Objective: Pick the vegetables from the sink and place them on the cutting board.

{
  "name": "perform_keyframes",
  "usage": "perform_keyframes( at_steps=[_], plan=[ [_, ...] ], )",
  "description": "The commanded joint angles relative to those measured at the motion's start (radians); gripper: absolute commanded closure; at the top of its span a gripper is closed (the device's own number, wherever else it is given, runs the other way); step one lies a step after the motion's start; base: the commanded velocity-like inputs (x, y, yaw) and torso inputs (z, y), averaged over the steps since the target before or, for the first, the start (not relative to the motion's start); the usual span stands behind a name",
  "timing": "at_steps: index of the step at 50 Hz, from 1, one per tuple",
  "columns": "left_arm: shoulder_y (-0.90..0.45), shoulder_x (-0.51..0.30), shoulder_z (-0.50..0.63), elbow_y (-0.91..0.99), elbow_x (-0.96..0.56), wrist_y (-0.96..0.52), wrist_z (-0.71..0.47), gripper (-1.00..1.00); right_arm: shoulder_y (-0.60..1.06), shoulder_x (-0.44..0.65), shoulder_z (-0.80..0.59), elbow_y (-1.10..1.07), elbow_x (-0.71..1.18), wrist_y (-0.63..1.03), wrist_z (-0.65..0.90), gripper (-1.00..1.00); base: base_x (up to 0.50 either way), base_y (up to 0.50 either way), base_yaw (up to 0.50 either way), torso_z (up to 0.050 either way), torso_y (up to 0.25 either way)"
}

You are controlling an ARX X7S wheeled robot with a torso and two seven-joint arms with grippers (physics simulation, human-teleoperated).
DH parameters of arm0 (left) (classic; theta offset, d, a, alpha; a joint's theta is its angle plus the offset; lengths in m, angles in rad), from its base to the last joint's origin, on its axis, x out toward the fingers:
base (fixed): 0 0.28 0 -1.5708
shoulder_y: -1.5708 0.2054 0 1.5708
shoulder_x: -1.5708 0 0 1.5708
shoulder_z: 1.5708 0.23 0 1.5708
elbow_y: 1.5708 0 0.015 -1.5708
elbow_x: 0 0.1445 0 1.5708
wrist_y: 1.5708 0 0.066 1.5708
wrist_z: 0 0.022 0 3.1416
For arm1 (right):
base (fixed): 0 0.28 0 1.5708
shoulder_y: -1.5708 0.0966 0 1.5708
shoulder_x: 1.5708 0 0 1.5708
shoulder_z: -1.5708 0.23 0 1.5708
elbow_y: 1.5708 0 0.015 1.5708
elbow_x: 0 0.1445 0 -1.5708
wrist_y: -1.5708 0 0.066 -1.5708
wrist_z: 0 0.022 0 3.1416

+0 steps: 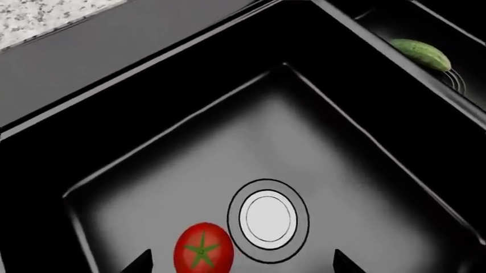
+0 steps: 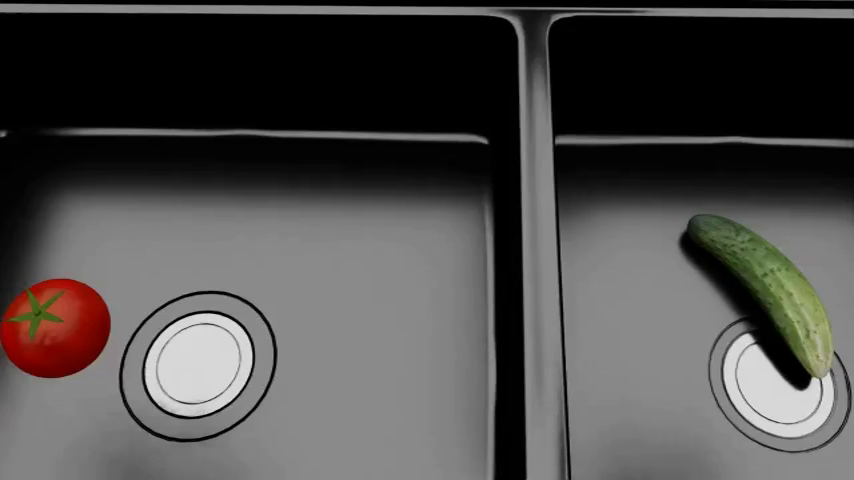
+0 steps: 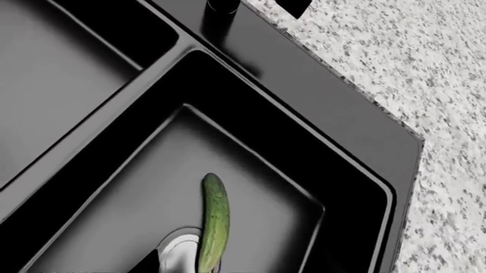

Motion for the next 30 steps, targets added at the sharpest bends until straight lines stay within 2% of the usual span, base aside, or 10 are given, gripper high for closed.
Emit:
perform_keyframes(
  at_steps=[1,14,23,30],
  plan=[
    [-0.017,0.01,0.044,0.009,0.107,-0.019,0.095,-1.0,0.0,0.001,0.003,0.005,0.099,0.0,0.085,-1.0,0.0,0.0,0.0,0.0,0.0],
    [-0.085,0.033,0.173,-0.005,0.296,-0.021,0.3,-1.0,0.0,-0.01,0.007,0.018,0.166,0.0,0.141,-1.0,0.0,0.0,0.0,0.0,0.0],
    [-0.139,0.065,0.283,-0.004,0.481,-0.009,0.496,-1.0,0.0,-0.014,0.01,0.02,0.186,0.0,0.148,-1.0,0.0,0.0,0.0,0.0,0.0],
    [-0.156,0.083,0.338,-0.004,0.59,0.009,0.577,-1.0,0.0,-0.01,0.012,0.022,0.235,0.0,0.188,-1.0,0.0,0.0,0.0,0.0,0.0]
  ],
)
